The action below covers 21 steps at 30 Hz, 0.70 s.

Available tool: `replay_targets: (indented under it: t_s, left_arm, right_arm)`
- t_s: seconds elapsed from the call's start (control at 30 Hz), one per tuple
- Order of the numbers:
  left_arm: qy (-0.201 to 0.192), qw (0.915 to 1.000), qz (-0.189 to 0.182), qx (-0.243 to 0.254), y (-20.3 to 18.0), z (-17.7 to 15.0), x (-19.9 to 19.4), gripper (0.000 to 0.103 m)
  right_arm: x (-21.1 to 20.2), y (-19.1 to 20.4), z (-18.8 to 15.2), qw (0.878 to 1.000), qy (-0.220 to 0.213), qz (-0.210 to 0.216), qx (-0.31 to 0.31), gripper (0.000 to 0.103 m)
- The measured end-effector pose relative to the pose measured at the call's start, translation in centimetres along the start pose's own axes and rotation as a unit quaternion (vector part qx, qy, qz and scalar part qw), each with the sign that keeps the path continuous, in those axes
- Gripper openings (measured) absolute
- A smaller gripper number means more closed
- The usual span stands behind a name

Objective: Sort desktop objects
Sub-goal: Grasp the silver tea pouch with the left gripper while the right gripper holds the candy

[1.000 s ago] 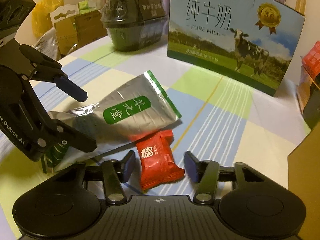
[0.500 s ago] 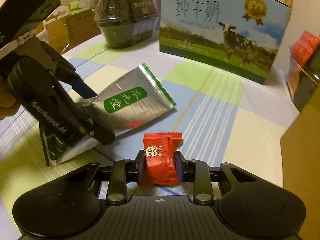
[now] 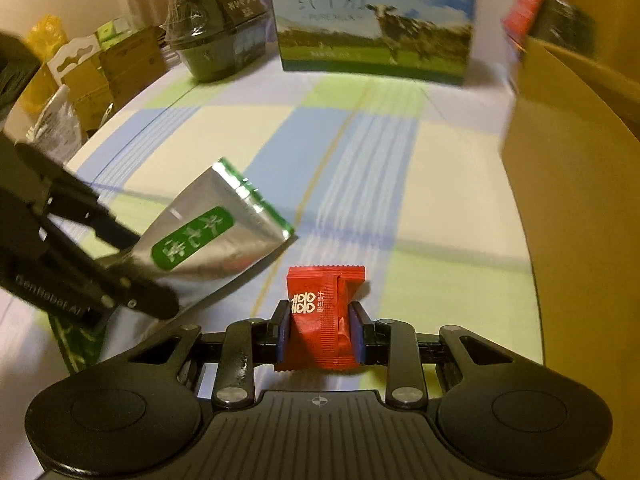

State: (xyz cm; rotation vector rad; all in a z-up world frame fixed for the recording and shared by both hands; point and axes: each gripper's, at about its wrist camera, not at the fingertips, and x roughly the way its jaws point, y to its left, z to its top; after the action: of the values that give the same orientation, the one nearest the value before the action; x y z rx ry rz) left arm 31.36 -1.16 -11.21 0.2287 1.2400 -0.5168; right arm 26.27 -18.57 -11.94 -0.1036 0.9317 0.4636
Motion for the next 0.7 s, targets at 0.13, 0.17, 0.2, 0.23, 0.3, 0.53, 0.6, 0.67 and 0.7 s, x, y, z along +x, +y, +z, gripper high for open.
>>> replay_targets:
  t_s: [0.13,0.17,0.2,0.23,0.3,0.53,0.6,0.67,0.7]
  left_arm:
    - [0.007,0.9999,0.004,-0.011,-3.1,-3.6,-1.3,0.050]
    - [0.008,0.9998,0.004,-0.015,-3.8,-4.4,-1.6,0.050]
    - [0.010,0.9997,0.003,-0.021,-4.4,-5.1,-1.8,0.050]
    - [0.013,0.9996,0.002,-0.026,-4.9,-5.8,-1.9,0.050]
    - [0.016,0.9994,0.004,-0.031,-5.8,-7.0,-2.0,0.051]
    - [-0.007,0.9977,0.003,-0.067,-6.3,-8.4,-2.5,0.058]
    - [-0.007,0.9975,0.003,-0.070,-6.0,-8.3,-2.6,0.061]
    - [-0.007,0.9970,-0.003,-0.077,-5.5,-8.2,-2.7,0.063]
    - [-0.007,0.9967,-0.005,-0.081,-5.3,-8.1,-2.7,0.064]
  right_arm:
    - [-3.8,0.3,-4.1,0.999,0.004,0.006,0.046,0.027]
    - [-4.7,0.6,-5.1,0.999,0.003,0.006,0.046,0.027]
    - [-5.5,0.9,-6.2,0.999,0.004,0.005,0.046,0.027]
    - [-6.3,1.2,-7.1,0.999,0.004,0.004,0.048,0.027]
    - [-7.4,1.6,-8.4,0.999,0.002,0.001,0.049,0.027]
    - [-8.6,3.4,-11.2,1.000,-0.018,-0.009,0.007,0.030]
    - [-8.9,3.4,-11.7,0.999,-0.029,-0.014,0.004,0.038]
    - [-9.1,3.2,-12.0,0.999,-0.036,-0.020,0.008,0.055]
    - [-9.1,3.2,-12.2,0.999,-0.039,-0.023,0.008,0.057]
